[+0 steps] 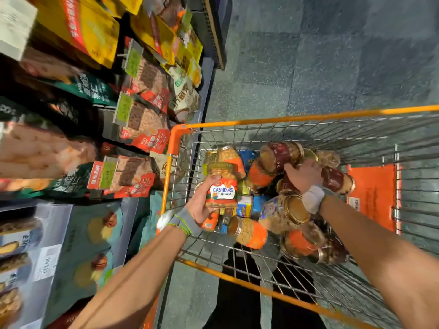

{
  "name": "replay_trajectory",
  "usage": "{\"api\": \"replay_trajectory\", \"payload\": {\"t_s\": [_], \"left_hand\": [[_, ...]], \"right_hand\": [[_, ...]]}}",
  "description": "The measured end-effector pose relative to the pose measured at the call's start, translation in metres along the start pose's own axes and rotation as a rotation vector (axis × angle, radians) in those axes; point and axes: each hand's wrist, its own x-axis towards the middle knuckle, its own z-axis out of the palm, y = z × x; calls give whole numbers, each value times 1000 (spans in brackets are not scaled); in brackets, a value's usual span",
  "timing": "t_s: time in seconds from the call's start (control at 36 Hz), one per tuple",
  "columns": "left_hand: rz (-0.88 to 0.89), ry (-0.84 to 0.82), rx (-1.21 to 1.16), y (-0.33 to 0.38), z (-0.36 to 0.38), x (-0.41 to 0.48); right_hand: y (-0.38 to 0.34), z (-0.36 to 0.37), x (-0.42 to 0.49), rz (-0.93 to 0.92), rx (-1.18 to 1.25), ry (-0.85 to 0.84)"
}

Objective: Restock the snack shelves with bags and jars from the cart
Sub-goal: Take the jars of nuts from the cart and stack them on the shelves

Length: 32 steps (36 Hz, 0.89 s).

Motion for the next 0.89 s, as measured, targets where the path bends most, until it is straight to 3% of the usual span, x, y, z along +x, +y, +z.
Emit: {"api": "replay_trajectory", "payload": {"t_s": [0.17,0.42,0.53,0.58,0.64,0.69,0.78,0.83,0.89], "left_hand": [[23,-41,-4,3,2,-1],[56,-143,-18,20,0,0],[62,-127,-45,21,-8,-1],[64,-66,-50,20,-13,1],[50,-53,-55,21,-15,0],[19,-94,-77,24,-13,-1],[11,-105,-103,28,-11,-1],[2,-130,-93,32,-9,-2],[1,-133,-78,36,-10,1]], "right_hand": [[-27,-12,16,126,170,54],[-63,-20,33,5,101,-95],[-64,-7,18,94,72,187],[-55,5,3,-60,37,396],[-44,12,-19,-288,-94,460],[-38,19,-32,-534,-342,372],[-42,35,-35,-876,-788,85],[-52,42,-28,-926,-906,33],[-71,49,-23,-883,-930,87]]}}
